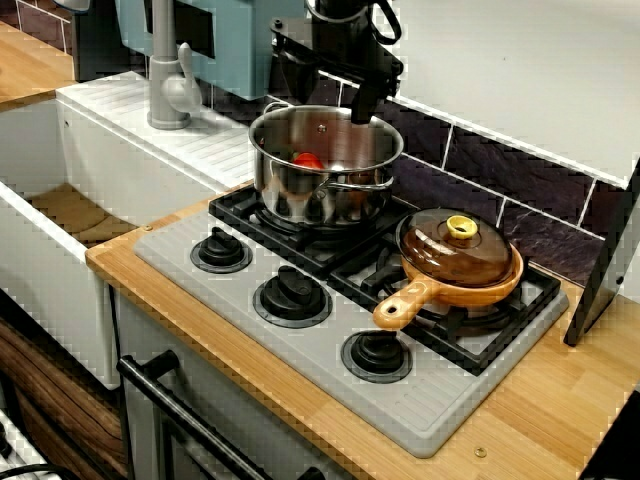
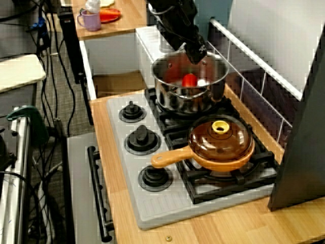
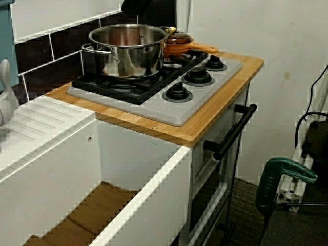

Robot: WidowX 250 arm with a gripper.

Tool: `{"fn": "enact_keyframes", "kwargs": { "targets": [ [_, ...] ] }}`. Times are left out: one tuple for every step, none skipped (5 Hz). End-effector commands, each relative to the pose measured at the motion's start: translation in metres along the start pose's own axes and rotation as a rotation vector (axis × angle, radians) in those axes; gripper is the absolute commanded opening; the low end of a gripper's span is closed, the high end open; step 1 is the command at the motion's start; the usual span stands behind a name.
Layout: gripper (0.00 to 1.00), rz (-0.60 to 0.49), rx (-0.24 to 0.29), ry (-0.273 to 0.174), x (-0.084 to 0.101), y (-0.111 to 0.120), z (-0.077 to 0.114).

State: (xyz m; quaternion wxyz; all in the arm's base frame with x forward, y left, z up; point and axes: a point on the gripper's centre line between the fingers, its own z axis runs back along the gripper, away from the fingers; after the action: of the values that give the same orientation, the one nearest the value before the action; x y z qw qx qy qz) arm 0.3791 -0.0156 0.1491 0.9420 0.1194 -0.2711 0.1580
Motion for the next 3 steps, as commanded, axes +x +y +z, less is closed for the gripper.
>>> {"fn": "enact_keyframes", "kwargs": {
  "targets": [
    [1.00,0.048,0.016,-0.039,0.0059,-0.0146,0.0057],
    [1.00,0.052,0.029,-0.034,0.0037,-0.0137,0.0024],
    [1.00,0.049,0.026,-0.039,0.0001,-0.0098,0.0087]
  ]
}}
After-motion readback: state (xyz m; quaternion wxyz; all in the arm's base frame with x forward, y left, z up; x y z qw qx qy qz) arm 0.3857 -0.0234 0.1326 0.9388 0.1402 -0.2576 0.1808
